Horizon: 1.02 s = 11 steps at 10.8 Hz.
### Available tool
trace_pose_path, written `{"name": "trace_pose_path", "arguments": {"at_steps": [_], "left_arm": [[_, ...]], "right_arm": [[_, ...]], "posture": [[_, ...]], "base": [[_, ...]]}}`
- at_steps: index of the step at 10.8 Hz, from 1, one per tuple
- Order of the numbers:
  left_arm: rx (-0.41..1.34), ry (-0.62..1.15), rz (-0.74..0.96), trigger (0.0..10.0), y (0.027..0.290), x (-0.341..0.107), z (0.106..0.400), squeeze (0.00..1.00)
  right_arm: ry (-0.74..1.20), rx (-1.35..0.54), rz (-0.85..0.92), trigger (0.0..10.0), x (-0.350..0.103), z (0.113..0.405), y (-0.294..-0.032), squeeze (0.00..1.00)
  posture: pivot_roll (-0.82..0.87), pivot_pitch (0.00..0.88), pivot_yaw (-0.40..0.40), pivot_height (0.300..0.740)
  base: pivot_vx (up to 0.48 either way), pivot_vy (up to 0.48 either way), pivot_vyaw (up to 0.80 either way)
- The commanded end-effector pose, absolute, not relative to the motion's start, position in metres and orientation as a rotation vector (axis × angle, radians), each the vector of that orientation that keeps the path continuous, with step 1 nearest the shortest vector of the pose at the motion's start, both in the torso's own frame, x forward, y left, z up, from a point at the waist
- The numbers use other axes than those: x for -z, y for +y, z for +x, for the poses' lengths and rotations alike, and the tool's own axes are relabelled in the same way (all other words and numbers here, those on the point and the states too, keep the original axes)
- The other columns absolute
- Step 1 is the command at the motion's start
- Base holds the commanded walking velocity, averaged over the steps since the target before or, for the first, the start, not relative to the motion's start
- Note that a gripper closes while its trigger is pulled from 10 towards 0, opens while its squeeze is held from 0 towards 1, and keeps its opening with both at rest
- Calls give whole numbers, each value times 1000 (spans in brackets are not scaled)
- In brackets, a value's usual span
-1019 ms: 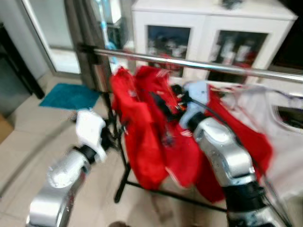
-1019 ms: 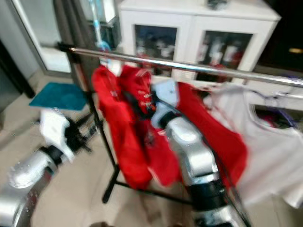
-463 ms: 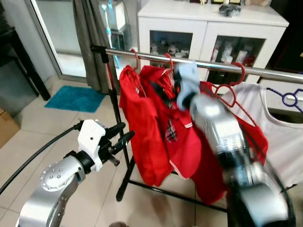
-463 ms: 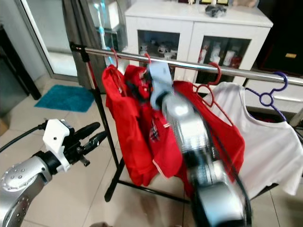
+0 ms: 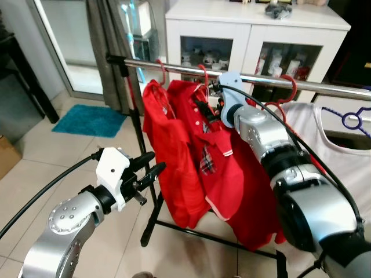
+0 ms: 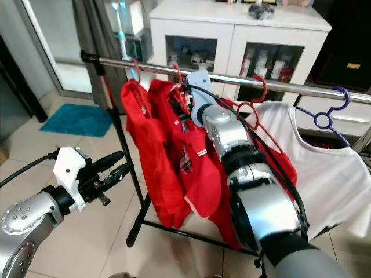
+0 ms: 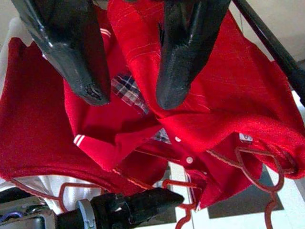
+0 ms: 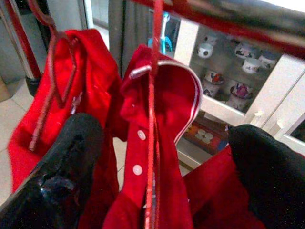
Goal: Hang hanger
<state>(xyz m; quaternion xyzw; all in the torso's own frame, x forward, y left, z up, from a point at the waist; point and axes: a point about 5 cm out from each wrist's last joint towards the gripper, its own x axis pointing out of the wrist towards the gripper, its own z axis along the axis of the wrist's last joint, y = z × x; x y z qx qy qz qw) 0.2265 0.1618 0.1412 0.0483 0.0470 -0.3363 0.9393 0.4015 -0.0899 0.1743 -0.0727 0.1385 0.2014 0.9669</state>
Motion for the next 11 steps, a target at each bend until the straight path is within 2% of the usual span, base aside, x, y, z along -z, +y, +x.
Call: {"name": "trace_pose_path", "arguments": {"at_steps": [1, 3, 4, 11], "left_arm": [[690, 103, 101, 10000, 164, -141, 226, 0], [693, 103, 102, 10000, 164, -141, 226, 0], [695, 103, 103, 10000, 164, -141, 226, 0], [695, 115, 104, 10000, 165, -137, 223, 0]], "right_arm": [[267, -404, -155, 10000, -181, 406, -92, 0], [265, -417, -158, 1020, -181, 408, -92, 0], [277, -419, -153, 0, -179, 407, -92, 0], [317, -364, -96, 0, -168, 405, -79, 0]], "posture": [[117, 16, 33, 740], [118, 18, 31, 740], [117, 18, 30, 740], [130, 34, 28, 740]], "base": [[0, 0, 0], [0, 0, 0], [0, 0, 0], [0, 0, 0]]}}
